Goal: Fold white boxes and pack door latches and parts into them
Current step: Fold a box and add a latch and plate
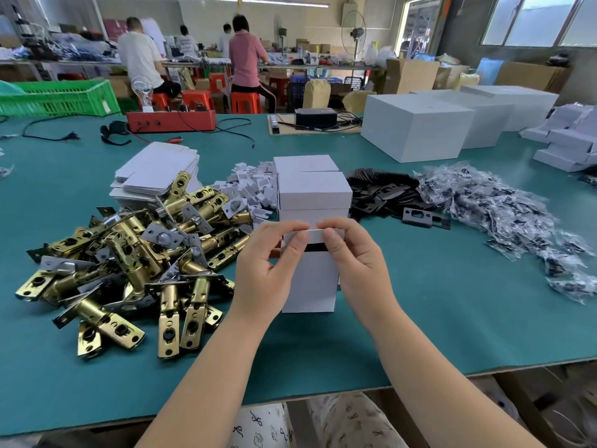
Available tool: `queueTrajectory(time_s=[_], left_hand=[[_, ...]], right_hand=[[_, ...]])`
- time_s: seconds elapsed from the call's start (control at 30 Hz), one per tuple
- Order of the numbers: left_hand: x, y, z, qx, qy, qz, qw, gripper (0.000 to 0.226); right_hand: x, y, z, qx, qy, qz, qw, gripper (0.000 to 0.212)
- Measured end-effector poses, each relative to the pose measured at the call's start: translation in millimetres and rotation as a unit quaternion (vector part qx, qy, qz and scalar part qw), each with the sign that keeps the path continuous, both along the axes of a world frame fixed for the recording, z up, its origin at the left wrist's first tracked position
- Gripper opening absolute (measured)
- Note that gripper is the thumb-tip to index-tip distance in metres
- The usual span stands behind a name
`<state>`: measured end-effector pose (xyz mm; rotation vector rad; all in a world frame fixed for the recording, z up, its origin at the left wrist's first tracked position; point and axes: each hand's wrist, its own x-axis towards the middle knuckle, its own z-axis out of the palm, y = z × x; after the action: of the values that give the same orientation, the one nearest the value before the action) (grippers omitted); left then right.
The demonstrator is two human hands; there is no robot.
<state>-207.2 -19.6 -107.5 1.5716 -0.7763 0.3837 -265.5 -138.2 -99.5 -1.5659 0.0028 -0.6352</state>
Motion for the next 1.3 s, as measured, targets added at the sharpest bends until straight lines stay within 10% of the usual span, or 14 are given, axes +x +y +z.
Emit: queueTrajectory(time_s=[0.73, 0.93, 1.3], left_hand=[[3, 14, -13, 0.053, 0.105, -0.109, 0.987, 0.026], [9, 19, -13, 0.072, 0.133, -0.127, 0.980, 0.059], [11, 16, -9, -0.139, 0.334, -0.065, 0.930, 0.053]], right_hand=[[-3, -3, -15, 0.020, 0.025, 0.018, 0.999, 0.015], [-6, -5, -27, -0.110, 0.079, 0.015, 0.991, 0.069], [-12, -5, -31, -0.215, 0.058, -0.018, 0.975, 0.090]])
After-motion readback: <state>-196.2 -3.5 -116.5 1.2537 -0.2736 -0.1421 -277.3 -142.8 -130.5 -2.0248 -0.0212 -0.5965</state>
